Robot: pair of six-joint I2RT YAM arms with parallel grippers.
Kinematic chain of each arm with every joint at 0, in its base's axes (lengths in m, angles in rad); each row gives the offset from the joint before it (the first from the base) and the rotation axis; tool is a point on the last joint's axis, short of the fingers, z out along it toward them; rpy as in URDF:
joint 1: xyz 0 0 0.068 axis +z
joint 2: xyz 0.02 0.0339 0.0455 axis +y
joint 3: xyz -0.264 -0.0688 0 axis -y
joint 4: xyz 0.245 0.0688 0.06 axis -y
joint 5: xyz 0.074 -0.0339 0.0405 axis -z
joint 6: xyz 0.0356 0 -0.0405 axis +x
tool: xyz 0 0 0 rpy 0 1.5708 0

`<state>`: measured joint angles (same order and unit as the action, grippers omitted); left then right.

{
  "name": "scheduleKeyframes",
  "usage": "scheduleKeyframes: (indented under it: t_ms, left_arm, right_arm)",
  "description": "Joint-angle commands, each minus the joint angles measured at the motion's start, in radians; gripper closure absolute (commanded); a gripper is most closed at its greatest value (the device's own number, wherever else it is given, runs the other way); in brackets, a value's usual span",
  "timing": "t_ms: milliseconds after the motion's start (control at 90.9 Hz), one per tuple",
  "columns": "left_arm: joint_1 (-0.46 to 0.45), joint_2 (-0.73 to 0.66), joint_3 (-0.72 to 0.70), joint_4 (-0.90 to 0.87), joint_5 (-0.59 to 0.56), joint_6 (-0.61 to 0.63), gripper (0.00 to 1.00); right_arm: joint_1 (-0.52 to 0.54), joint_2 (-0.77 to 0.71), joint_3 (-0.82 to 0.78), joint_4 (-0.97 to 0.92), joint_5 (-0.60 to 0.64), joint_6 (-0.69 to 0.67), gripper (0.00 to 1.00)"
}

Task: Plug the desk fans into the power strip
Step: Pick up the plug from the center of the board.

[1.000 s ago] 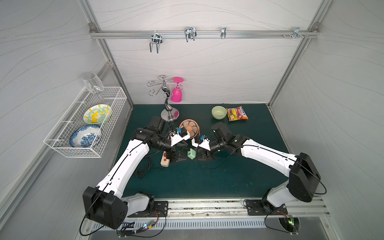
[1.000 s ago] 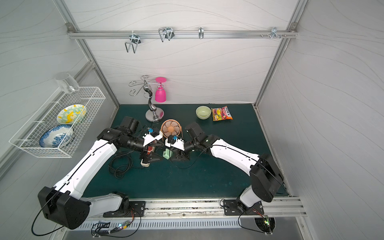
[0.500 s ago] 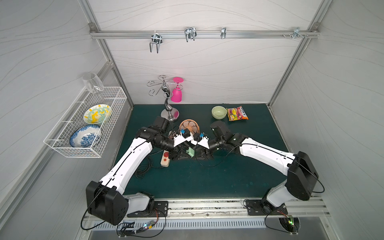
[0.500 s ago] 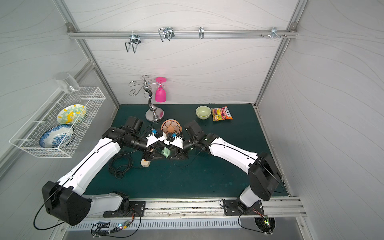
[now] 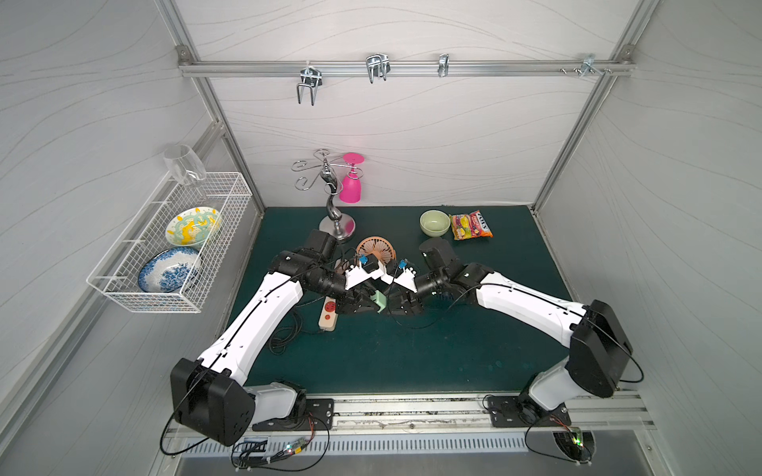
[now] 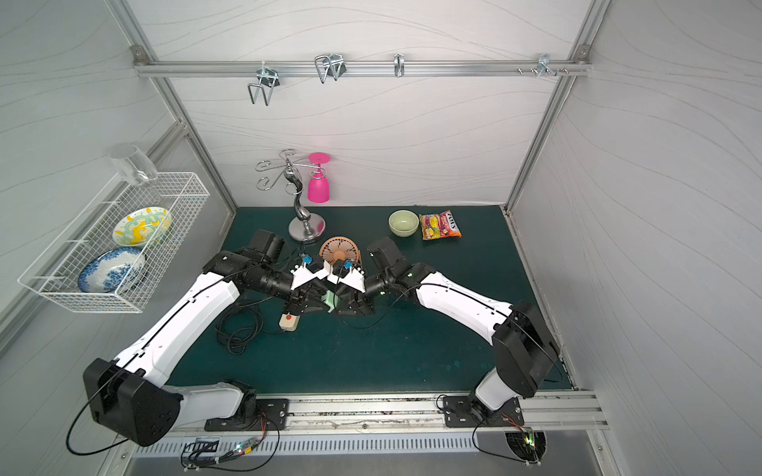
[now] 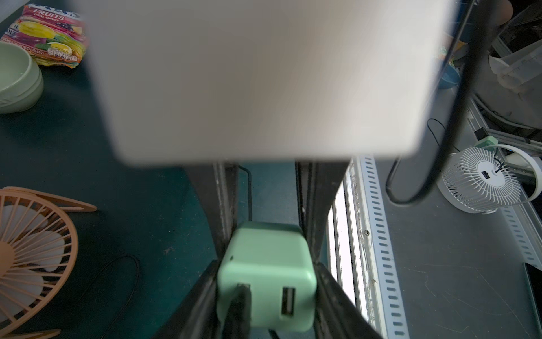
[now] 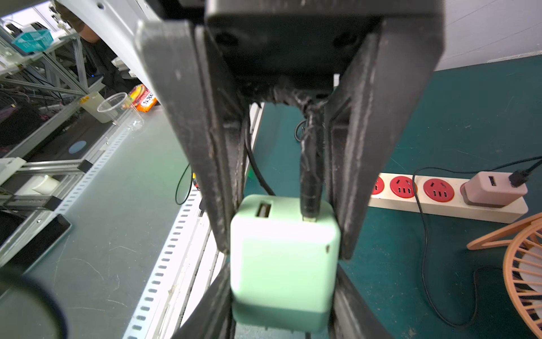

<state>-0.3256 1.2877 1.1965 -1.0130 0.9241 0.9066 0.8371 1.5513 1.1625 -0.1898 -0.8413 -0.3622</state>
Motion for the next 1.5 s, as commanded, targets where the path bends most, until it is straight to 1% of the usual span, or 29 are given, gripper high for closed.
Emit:
scheduleKeyframes:
  t_ms: [0,88,132,165,220,286,330,352,407,484,517,550,572,583,605,693,836,968,1089,1167,1233,1277,1332,1376,1431,1453,1464,1486]
  left_arm:
    - [-0.014,0.008,0.049,-0.005,0.042,0.005,0.49]
    - [-0.02,0.013,0.046,-0.016,0.048,0.032,0.53]
    - [-0.021,0.017,0.048,-0.018,0.044,0.032,0.53]
    - [-0.021,0.018,0.053,-0.018,0.041,0.028,0.56]
    - [-0.022,0.017,0.059,-0.017,0.038,0.022,0.63]
    - [-0.022,0.015,0.059,-0.017,0.035,0.03,0.77]
    - [-0.021,0.015,0.056,-0.018,0.025,0.034,0.85]
    - [-0.022,0.017,0.058,-0.017,0.017,0.034,0.89]
    - [-0.021,0.014,0.061,-0.018,-0.005,0.023,1.0]
    - [-0.021,0.005,0.064,-0.02,-0.048,0.001,1.0]
    - [-0.021,0.0,0.062,-0.02,-0.063,-0.002,1.0]
    - [-0.018,-0.005,0.057,-0.022,-0.079,-0.005,1.0]
    - [-0.015,-0.007,0.054,-0.022,-0.087,-0.005,1.0]
    - [-0.013,-0.009,0.053,-0.022,-0.092,-0.005,1.0]
    - [-0.009,-0.012,0.05,-0.022,-0.1,-0.006,1.0]
    - [0.011,-0.025,0.053,-0.029,-0.124,-0.027,1.0]
    - [0.057,-0.056,0.056,-0.054,-0.105,-0.039,1.0]
    - [0.076,-0.068,0.06,-0.058,-0.108,-0.054,1.0]
    - [0.078,-0.075,0.058,-0.06,-0.09,-0.055,1.0]
    - [0.08,-0.074,0.064,-0.054,-0.102,-0.065,1.0]
    - [0.086,-0.074,0.074,-0.055,-0.107,-0.074,1.0]
    - [0.09,-0.076,0.073,-0.054,-0.107,-0.072,1.0]
    - [0.093,-0.08,0.067,-0.046,-0.11,-0.07,1.0]
    - [0.096,-0.08,0.069,-0.039,-0.116,-0.078,1.0]
    - [0.106,-0.081,0.076,-0.03,-0.118,-0.104,1.0]
    - [0.11,-0.081,0.078,-0.029,-0.114,-0.112,1.0]
    - [0.113,-0.081,0.079,-0.03,-0.111,-0.114,1.0]
    - [0.117,-0.082,0.08,-0.027,-0.105,-0.119,1.0]
  right_arm:
    - [-0.004,0.016,0.033,0.02,-0.045,0.022,0.94]
    - [-0.005,0.01,0.024,0.039,-0.046,0.024,0.94]
    - [-0.007,0.01,0.019,0.047,-0.047,0.025,0.94]
    - [-0.008,0.012,0.021,0.044,-0.048,0.025,0.94]
    - [-0.009,0.018,0.032,0.025,-0.051,0.022,0.94]
    - [-0.009,0.016,0.029,0.026,-0.048,0.02,0.93]
    - [-0.009,0.009,0.014,0.038,-0.043,0.024,0.91]
    - [-0.009,0.007,0.009,0.042,-0.038,0.025,0.88]
    - [-0.01,-0.002,0.0,0.038,-0.021,0.026,0.76]
    - [-0.014,-0.026,-0.009,0.023,0.019,0.024,0.56]
    - [-0.015,-0.045,-0.027,0.025,0.04,0.025,0.44]
    - [-0.017,-0.067,-0.046,0.035,0.054,0.026,0.29]
    - [-0.02,-0.083,-0.064,0.041,0.062,0.025,0.11]
    - [-0.021,-0.092,-0.073,0.045,0.069,0.026,0.06]
    - [-0.025,-0.109,-0.089,0.053,0.078,0.025,0.02]
    - [-0.05,-0.16,-0.145,0.047,0.099,0.023,0.01]
    - [-0.095,-0.234,-0.268,0.031,0.168,-0.029,0.01]
    - [-0.104,-0.226,-0.326,0.02,0.24,-0.087,0.01]
    - [-0.089,-0.162,-0.329,0.095,0.312,-0.082,0.05]
    - [-0.08,-0.117,-0.309,0.125,0.345,-0.09,0.09]
    - [-0.068,-0.079,-0.281,0.102,0.368,-0.119,0.19]
    - [-0.057,-0.061,-0.265,0.083,0.378,-0.14,0.29]
    - [-0.048,-0.047,-0.261,0.071,0.38,-0.149,0.49]
    - [-0.042,-0.04,-0.261,0.064,0.378,-0.148,0.68]
    - [-0.035,-0.036,-0.258,0.052,0.378,-0.149,0.86]
    - [-0.031,-0.036,-0.257,0.049,0.38,-0.149,0.95]
    - [-0.03,-0.036,-0.257,0.048,0.381,-0.149,0.98]
    - [-0.027,-0.039,-0.257,0.047,0.381,-0.149,1.0]
